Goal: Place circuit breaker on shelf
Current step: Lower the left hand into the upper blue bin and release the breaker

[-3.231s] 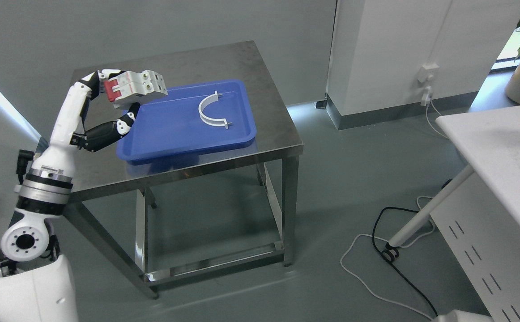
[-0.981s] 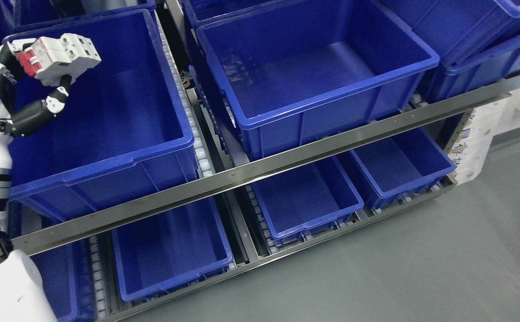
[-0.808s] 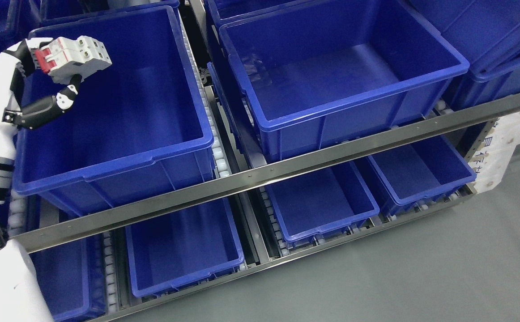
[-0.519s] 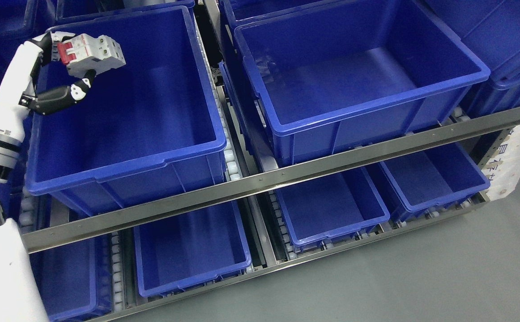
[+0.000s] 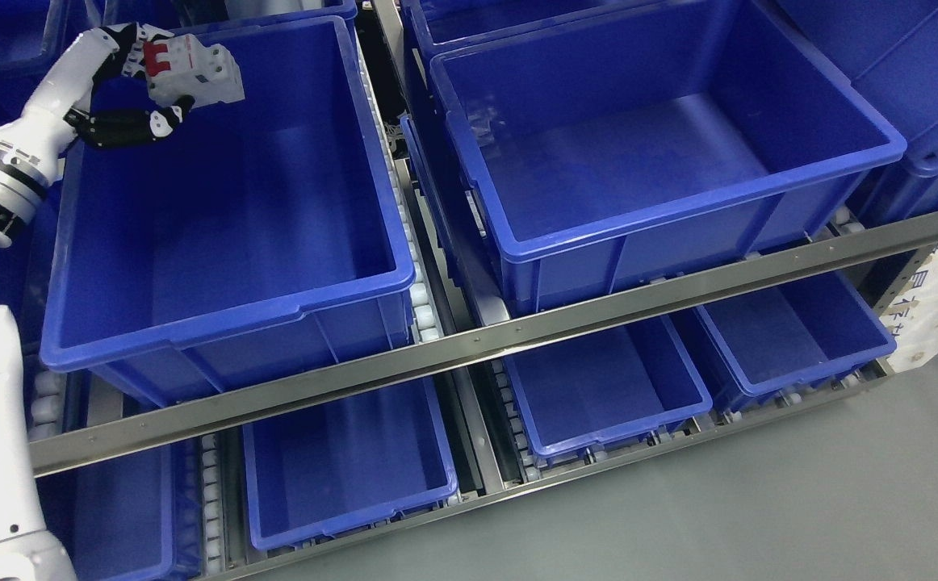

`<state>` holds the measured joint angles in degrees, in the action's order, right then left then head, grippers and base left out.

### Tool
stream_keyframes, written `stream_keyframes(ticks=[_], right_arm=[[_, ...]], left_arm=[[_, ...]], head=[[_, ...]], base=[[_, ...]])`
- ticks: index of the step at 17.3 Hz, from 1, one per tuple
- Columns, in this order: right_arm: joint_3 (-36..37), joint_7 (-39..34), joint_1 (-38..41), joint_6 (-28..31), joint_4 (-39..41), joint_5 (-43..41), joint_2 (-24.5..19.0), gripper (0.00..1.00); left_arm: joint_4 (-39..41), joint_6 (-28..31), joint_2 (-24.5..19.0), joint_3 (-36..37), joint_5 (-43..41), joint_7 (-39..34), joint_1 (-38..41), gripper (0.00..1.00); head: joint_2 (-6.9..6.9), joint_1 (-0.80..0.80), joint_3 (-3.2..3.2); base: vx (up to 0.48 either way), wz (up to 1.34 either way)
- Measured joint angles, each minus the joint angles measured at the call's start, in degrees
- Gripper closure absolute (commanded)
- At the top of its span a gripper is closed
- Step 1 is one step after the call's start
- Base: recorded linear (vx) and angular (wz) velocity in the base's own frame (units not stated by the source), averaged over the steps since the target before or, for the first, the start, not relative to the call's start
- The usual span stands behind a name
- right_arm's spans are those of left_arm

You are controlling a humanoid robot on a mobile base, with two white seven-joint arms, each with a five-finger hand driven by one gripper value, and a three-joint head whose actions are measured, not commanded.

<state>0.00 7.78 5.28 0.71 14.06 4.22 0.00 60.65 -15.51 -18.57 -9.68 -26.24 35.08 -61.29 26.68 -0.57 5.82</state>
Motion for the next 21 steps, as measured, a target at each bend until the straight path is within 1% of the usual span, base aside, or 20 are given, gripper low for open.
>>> stream_keyframes(ticks=[4, 6, 9, 10, 11, 12, 15, 17, 18, 21], right_arm=[[0.0, 0.0, 0.0, 0.0, 0.0, 0.0, 0.0, 0.0], [0.0, 0.0, 0.0, 0.0, 0.0, 0.0, 0.0, 0.0], [0.0, 0.0, 0.0, 0.0, 0.0, 0.0, 0.0, 0.0], [0.0, 0.0, 0.0, 0.0, 0.0, 0.0, 0.0, 0.0], [0.0, 0.0, 0.0, 0.0, 0.0, 0.0, 0.0, 0.0], [0.0, 0.0, 0.0, 0.0, 0.0, 0.0, 0.0, 0.0], [0.0, 0.0, -0.01, 0.0, 0.0, 0.0, 0.0, 0.0], [0.0, 0.0, 0.0, 0.0, 0.0, 0.0, 0.0, 0.0], [0.0, 0.0, -0.01, 0.0, 0.0, 0.0, 0.0, 0.0], [0.0, 0.0, -0.01, 0.0, 0.0, 0.0, 0.0, 0.0]], left_arm=[[-8.35, 0.06, -0.71, 4.69, -2.23, -0.15, -3.57, 0.89], [-12.75, 0.09, -0.69, 6.81, -3.42, -0.71, -5.65, 0.86], [-18.18, 0.1, -0.66, 9.52, -4.61, -2.74, -7.59, 0.78], [-19.8, 0.11, -0.67, 10.38, -4.89, -3.14, -8.05, 0.72], [-20.97, 0.17, -0.72, 11.02, -5.08, -3.38, -8.35, 0.59], [-22.95, 0.33, -0.89, 12.02, -5.35, -3.72, -8.77, 0.51], [-26.37, 0.53, -1.6, 13.82, -5.74, -4.26, -9.43, 0.43], [-27.91, 0.54, -2.18, 14.63, -5.85, -4.51, -9.69, 0.31], [-28.6, 0.54, -2.59, 14.98, -5.9, -4.54, -9.73, 0.2], [-29.88, 0.67, -3.78, 15.65, -5.94, -4.59, -9.88, 0.07]], head=[[0.0, 0.0, 0.0], [0.0, 0.0, 0.0], [0.0, 0.0, 0.0], [0.0, 0.0, 0.0], [0.0, 0.0, 0.0], [0.0, 0.0, 0.0], [0.0, 0.0, 0.0], [0.0, 0.0, 0.0], [0.0, 0.0, 0.0], [0.0, 0.0, 0.0]], base=[[0.069, -0.03], [0.066, -0.08], [0.059, -0.08], [0.061, -0.1], [0.057, -0.07], [0.057, -0.07], [0.079, -0.12], [0.072, -0.12], [0.08, -0.09], [0.079, -0.1]])
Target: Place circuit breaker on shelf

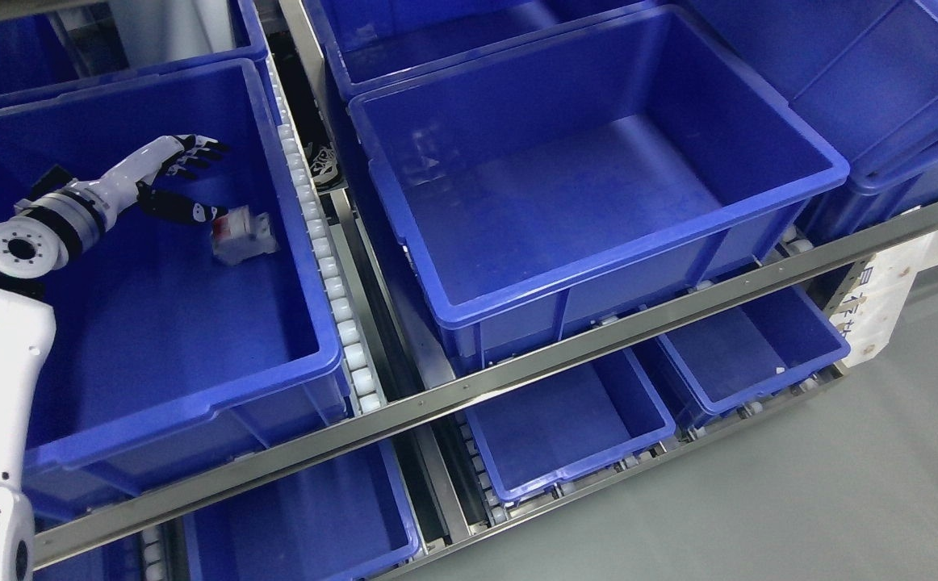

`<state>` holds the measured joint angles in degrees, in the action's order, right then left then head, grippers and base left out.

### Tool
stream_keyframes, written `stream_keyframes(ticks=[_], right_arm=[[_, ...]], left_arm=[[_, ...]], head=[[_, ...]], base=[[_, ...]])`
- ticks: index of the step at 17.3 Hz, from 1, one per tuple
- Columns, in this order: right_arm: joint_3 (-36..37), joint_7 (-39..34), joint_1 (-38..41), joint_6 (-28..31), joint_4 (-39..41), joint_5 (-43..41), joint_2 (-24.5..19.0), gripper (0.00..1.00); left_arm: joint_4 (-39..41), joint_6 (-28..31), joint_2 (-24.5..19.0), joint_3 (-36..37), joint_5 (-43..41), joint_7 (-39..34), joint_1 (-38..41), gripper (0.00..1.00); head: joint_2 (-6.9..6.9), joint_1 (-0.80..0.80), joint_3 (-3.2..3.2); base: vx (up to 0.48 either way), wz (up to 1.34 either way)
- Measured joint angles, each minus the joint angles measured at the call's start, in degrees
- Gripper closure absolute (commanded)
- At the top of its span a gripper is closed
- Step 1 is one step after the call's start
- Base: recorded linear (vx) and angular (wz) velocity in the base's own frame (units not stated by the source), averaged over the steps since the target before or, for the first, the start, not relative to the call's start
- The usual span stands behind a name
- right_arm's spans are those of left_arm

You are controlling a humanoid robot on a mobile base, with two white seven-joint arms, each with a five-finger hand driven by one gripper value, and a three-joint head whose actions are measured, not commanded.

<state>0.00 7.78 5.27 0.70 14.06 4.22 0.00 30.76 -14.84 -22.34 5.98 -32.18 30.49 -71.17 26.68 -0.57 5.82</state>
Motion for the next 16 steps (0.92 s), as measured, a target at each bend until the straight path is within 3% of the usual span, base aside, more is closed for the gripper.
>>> stream_keyframes(ticks=[1, 7, 12, 16], right_arm=[[0.0, 0.0, 0.0, 0.0, 0.0, 0.0, 0.0, 0.0], [0.0, 0.0, 0.0, 0.0, 0.0, 0.0, 0.0, 0.0], [0.0, 0.0, 0.0, 0.0, 0.0, 0.0, 0.0, 0.0], [0.0, 0.0, -0.01, 0.0, -0.01, 0.0, 0.0, 0.0]], left_arm=[[0.05, 0.04, -0.39, -0.05, 0.0, -0.03, 0.03, 0.01], [3.71, -0.2, -0.2, -7.92, 1.26, -0.79, 0.07, 0.01], [10.38, 0.95, 5.15, -22.13, 5.85, -18.37, -1.02, 0.01], [21.17, 11.47, 10.42, -28.16, 9.36, -21.93, 3.74, 0.0]], head=[[0.0, 0.0, 0.0], [0.0, 0.0, 0.0], [0.0, 0.0, 0.0], [0.0, 0.0, 0.0]], base=[[0.047, -0.09], [0.015, -0.03], [-0.048, 0.0], [-0.126, 0.02]])
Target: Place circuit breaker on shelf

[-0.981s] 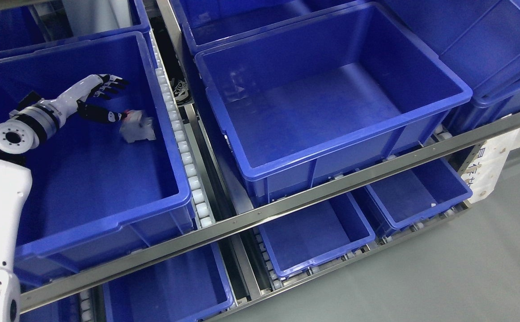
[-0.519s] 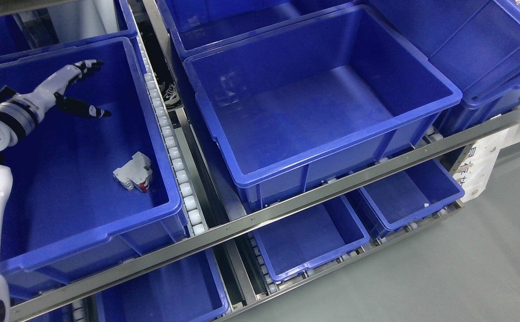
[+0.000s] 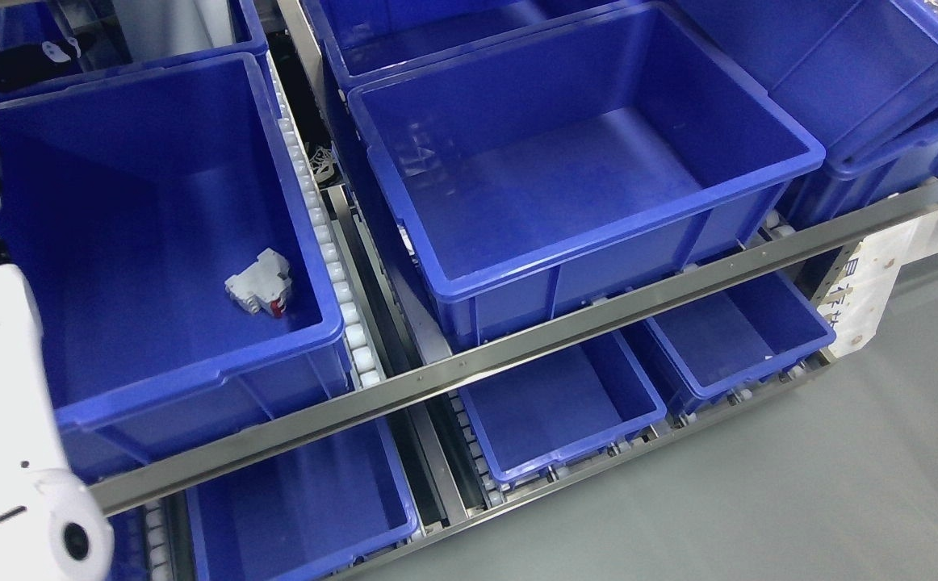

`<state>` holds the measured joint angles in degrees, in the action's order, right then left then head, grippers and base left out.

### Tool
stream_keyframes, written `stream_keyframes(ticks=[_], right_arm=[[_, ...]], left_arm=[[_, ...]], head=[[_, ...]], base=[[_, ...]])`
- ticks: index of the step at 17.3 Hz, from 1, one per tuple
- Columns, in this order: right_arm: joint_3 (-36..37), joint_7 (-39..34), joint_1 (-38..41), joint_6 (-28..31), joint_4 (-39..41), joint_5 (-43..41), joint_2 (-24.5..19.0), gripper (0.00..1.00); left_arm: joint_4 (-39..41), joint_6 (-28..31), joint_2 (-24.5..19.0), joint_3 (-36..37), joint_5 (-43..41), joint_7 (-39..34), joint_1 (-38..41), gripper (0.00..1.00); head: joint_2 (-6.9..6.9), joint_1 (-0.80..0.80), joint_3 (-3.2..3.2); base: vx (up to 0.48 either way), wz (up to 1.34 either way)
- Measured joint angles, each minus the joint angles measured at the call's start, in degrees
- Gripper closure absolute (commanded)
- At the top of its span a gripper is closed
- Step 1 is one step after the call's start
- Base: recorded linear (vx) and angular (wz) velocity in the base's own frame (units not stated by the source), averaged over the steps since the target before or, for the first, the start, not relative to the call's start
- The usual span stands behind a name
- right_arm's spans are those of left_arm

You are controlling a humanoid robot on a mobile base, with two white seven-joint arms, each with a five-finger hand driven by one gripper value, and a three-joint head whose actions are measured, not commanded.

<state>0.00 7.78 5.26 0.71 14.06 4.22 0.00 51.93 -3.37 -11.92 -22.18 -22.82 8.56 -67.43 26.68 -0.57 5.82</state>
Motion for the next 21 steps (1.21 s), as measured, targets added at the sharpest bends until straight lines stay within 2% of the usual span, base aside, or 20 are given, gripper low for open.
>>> stream_keyframes(ticks=[3, 9, 15, 21], right_arm=[[0.0, 0.0, 0.0, 0.0, 0.0, 0.0, 0.0, 0.0], [0.0, 0.0, 0.02, 0.0, 0.0, 0.0, 0.0, 0.0], [0.0, 0.0, 0.02, 0.0, 0.0, 0.0, 0.0, 0.0], [0.0, 0.0, 0.02, 0.0, 0.0, 0.0, 0.0, 0.0]], left_arm=[[9.32, 6.04, 3.39, -2.01, 1.68, 1.12, 6.02, 0.0], [23.24, 8.34, 7.3, -3.05, 4.15, 1.52, 15.84, 0.0], [31.42, 8.59, 9.41, -2.56, 5.93, 1.31, 22.86, 0.0], [36.0, 7.85, 10.59, -1.84, 7.98, 1.11, 27.55, 0.0]], head=[[0.0, 0.0, 0.0], [0.0, 0.0, 0.0], [0.0, 0.0, 0.0], [0.0, 0.0, 0.0]], base=[[-0.158, 0.01], [-0.184, -0.09], [-0.175, -0.1], [-0.089, -0.1]])
